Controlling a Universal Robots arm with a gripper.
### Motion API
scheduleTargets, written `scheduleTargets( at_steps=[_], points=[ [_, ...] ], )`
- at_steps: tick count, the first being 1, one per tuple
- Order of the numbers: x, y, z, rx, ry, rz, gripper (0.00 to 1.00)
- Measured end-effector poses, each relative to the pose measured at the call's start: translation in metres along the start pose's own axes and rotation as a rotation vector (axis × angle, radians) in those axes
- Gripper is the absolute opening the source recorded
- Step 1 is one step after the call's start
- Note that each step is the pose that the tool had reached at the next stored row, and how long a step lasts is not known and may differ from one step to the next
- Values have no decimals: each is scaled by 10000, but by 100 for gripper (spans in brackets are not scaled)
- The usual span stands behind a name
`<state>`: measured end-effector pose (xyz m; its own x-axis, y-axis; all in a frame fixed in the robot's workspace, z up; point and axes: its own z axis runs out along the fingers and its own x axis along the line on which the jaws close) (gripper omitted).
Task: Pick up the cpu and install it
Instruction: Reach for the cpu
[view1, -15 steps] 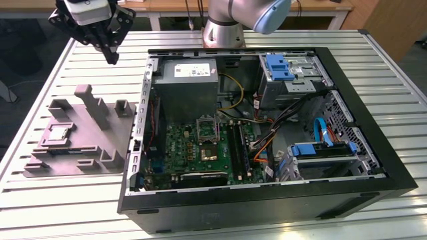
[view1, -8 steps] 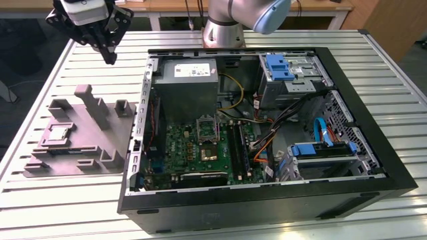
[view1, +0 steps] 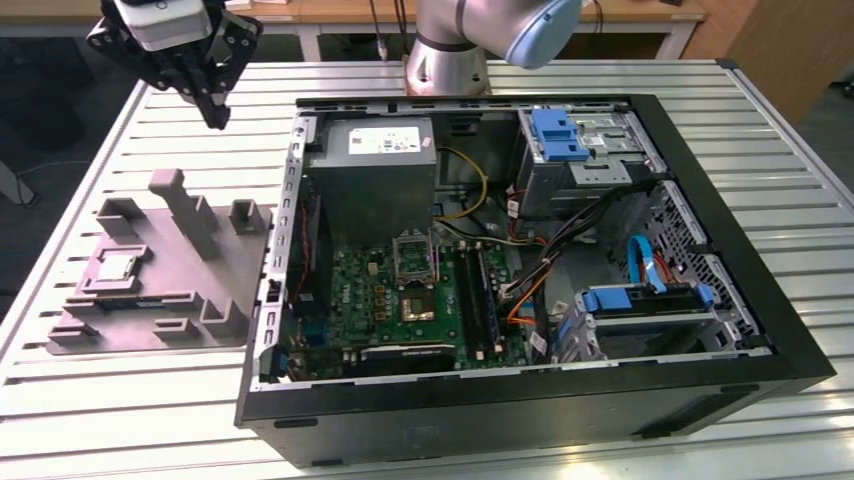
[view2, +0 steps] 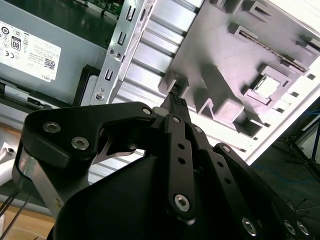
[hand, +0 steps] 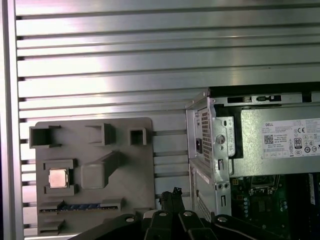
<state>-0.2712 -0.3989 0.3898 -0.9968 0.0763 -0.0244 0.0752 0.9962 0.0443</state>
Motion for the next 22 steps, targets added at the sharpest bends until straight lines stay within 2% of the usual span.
scheduleTargets(
  at_steps=[22],
  points=[
    [82, -6, -1, 0, 0, -1, 11]
  ],
)
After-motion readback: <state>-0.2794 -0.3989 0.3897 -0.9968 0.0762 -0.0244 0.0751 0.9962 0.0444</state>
